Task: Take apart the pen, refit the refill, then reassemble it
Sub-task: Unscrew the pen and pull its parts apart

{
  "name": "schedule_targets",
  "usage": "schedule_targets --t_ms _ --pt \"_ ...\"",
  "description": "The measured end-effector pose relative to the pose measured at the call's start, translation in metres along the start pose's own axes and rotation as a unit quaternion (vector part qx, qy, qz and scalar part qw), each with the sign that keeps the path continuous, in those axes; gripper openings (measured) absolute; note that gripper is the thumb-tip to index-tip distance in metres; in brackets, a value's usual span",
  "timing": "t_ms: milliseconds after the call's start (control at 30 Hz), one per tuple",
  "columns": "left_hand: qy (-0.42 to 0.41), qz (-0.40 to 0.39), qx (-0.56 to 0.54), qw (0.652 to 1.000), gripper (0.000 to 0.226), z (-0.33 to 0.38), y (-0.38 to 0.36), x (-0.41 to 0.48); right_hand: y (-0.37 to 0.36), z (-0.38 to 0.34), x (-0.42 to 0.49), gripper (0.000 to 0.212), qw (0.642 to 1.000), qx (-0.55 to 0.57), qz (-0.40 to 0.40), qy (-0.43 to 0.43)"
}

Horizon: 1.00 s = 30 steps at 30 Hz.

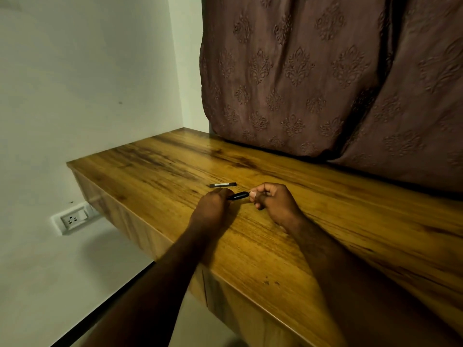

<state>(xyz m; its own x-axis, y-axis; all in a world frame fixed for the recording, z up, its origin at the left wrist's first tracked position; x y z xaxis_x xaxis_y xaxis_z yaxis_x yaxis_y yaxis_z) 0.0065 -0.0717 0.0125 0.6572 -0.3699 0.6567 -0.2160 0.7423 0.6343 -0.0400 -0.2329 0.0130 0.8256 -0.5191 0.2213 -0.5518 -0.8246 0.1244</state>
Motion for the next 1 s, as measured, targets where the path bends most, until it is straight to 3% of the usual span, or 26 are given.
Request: schedule_targets --t_ms 1000 --pt "0.016 -0.031 0.014 0.999 0.025 0.0005 -0.0010 -0.0003 0.0031 0.0000 -0.0022 0.011 0.999 -0.021 0.003 0.025"
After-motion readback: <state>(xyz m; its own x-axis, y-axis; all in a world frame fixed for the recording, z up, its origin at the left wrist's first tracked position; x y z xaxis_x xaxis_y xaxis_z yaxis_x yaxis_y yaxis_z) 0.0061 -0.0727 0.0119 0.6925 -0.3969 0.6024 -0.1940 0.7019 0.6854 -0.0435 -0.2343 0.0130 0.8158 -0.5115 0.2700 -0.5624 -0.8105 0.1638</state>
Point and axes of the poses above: each hand's wrist, its own x-axis towards the middle knuckle, its own y-axis out of the back of the hand, z = x × y, the point moved 3 cm from there along x, towards the middle knuckle, and after that the axes turned 11 degrees about z, right-handed, at the moved point
